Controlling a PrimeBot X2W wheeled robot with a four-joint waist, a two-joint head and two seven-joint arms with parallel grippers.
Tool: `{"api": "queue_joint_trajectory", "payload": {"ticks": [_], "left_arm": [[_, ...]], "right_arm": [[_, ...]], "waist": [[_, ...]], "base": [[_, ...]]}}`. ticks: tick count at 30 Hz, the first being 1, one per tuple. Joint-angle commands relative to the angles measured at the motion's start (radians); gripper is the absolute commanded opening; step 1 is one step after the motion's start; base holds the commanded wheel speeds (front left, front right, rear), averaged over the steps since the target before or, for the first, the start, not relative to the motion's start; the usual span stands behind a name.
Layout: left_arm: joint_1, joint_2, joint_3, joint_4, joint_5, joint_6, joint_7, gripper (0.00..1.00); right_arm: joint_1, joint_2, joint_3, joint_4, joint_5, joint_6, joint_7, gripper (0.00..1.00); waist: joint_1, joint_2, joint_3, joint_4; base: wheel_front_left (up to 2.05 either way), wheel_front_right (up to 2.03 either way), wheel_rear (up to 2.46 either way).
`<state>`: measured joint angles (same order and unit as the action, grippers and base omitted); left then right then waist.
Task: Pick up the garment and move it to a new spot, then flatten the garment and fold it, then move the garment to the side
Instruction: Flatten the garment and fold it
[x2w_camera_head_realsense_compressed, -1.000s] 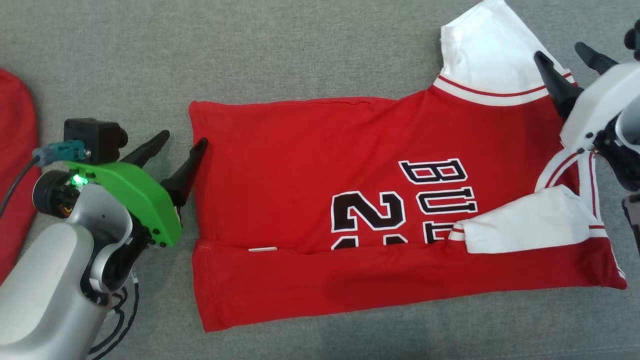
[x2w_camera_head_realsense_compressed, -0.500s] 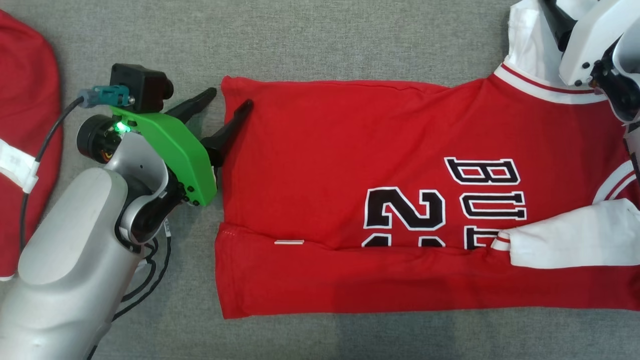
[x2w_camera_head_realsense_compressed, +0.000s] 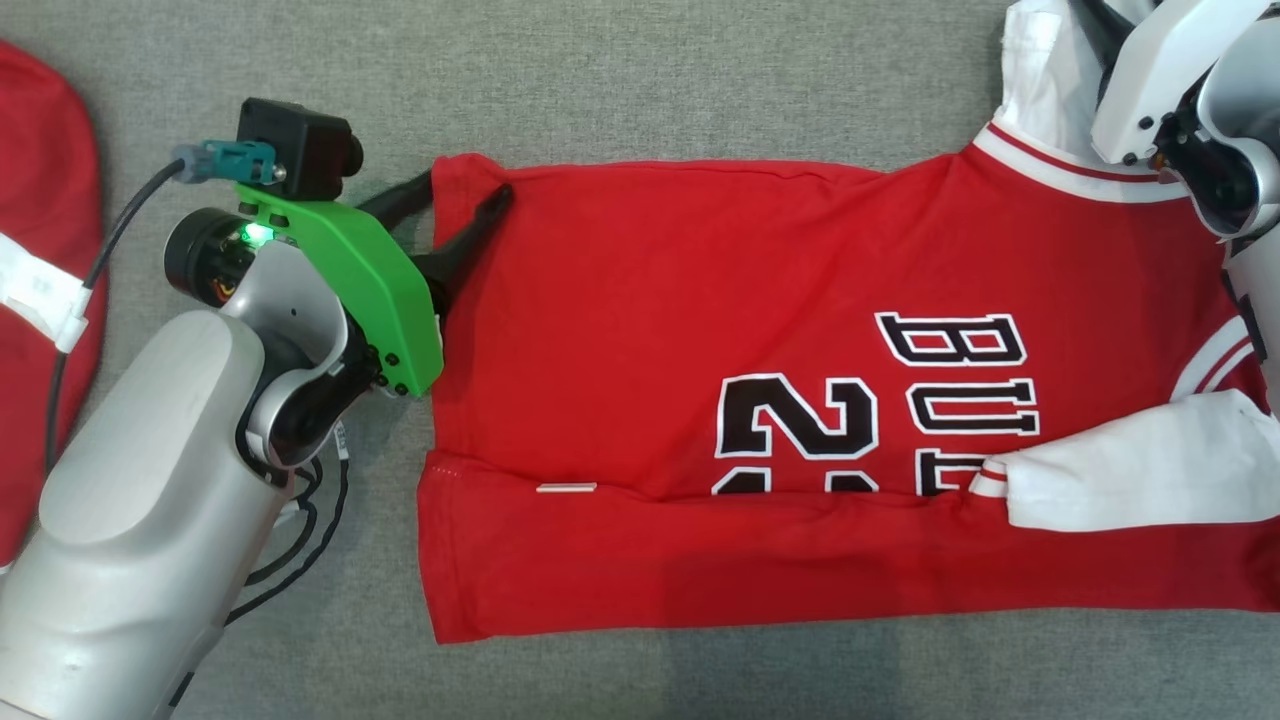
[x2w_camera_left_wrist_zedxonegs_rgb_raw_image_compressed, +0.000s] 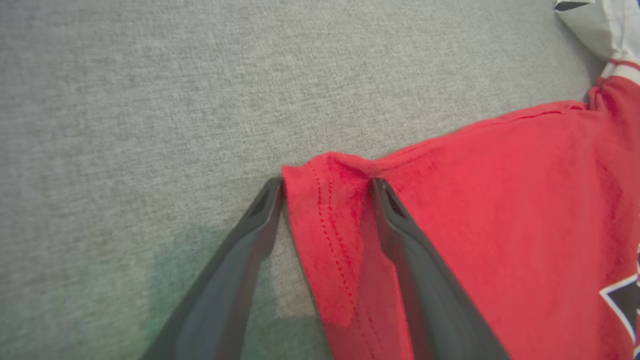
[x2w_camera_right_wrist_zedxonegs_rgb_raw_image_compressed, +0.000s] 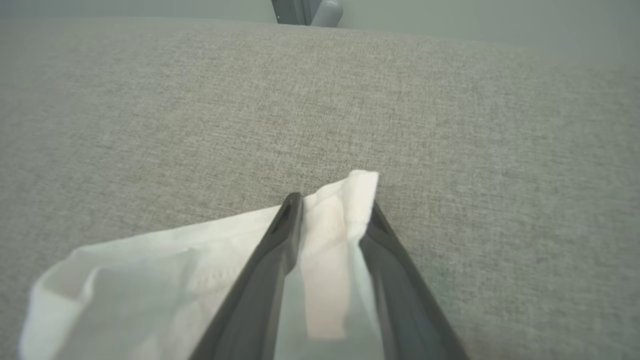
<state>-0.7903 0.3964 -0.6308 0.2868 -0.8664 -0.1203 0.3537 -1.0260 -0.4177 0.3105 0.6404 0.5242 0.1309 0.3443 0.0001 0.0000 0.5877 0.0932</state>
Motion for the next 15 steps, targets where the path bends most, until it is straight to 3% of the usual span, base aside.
{"api": "queue_joint_trajectory", "payload": {"ticks": [1, 9, 15], "left_arm": [[0.021, -0.001, -0.033, 0.012, -0.009, -0.009, 0.001, 0.00], [0.040, 0.074, 0.013, -0.001, -0.016, -0.009, -0.075, 0.00], [0.100, 0.115, 0.032, -0.038, -0.015, 0.022, -0.101, 0.00]], "right_arm": [[0.018, -0.002, 0.015, 0.001, 0.033, 0.000, -0.032, 0.00], [0.050, -0.046, 0.033, -0.058, 0.129, 0.000, -0.156, 0.00], [0.132, -0.087, 0.054, -0.172, 0.200, 0.000, -0.214, 0.00]], "waist": [[-0.0001, 0.0000, -0.016, -0.013], [-0.0001, 0.0000, -0.081, -0.050], [-0.0001, 0.0000, -0.125, -0.085]], "base": [[0.00, 0.00, 0.00], [0.00, 0.00, 0.00], [0.00, 0.00, 0.00]]}}
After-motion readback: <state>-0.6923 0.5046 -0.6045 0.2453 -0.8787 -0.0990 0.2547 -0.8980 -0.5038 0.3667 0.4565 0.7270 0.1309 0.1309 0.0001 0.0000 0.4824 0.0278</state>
